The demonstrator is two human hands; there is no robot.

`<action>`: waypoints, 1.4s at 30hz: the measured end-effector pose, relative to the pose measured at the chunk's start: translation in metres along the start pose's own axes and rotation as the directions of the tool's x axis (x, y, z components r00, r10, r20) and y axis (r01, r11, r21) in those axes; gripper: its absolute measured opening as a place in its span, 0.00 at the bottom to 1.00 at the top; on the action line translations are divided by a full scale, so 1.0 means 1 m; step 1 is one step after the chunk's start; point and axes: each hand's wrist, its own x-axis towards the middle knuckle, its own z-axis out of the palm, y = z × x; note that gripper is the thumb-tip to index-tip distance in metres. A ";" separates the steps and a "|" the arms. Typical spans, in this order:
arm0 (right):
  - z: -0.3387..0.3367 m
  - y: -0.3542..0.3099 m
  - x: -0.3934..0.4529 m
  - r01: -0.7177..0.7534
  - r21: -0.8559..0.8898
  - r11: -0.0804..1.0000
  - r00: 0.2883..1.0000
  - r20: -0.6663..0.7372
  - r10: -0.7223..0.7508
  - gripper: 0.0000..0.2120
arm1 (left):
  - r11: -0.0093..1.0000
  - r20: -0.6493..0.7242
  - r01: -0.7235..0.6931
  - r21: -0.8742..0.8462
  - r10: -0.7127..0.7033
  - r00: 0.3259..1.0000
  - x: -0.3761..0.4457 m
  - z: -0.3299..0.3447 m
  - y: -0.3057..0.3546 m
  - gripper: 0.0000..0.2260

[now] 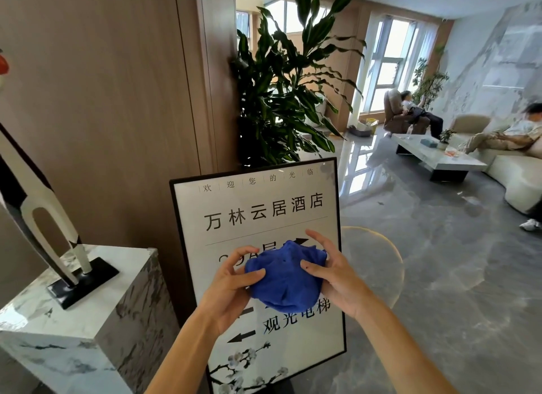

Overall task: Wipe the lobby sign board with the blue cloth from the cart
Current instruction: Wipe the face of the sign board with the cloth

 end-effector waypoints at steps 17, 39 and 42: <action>-0.003 -0.024 -0.008 0.080 -0.664 0.744 0.996 0.027 -0.083 0.14 | 0.955 -0.082 -0.066 0.289 0.094 0.992 -0.001 0.005 -0.004 0.17; 0.008 -0.059 -0.016 -0.085 -0.996 0.018 0.954 -0.087 -0.287 0.10 | 0.470 -0.222 0.007 0.882 0.403 0.888 -0.005 0.041 0.014 0.03; 0.006 -0.069 -0.015 -0.024 -0.990 0.139 0.970 -0.057 -0.236 0.09 | 0.431 -0.207 0.002 0.902 0.428 0.880 -0.004 0.048 0.019 0.02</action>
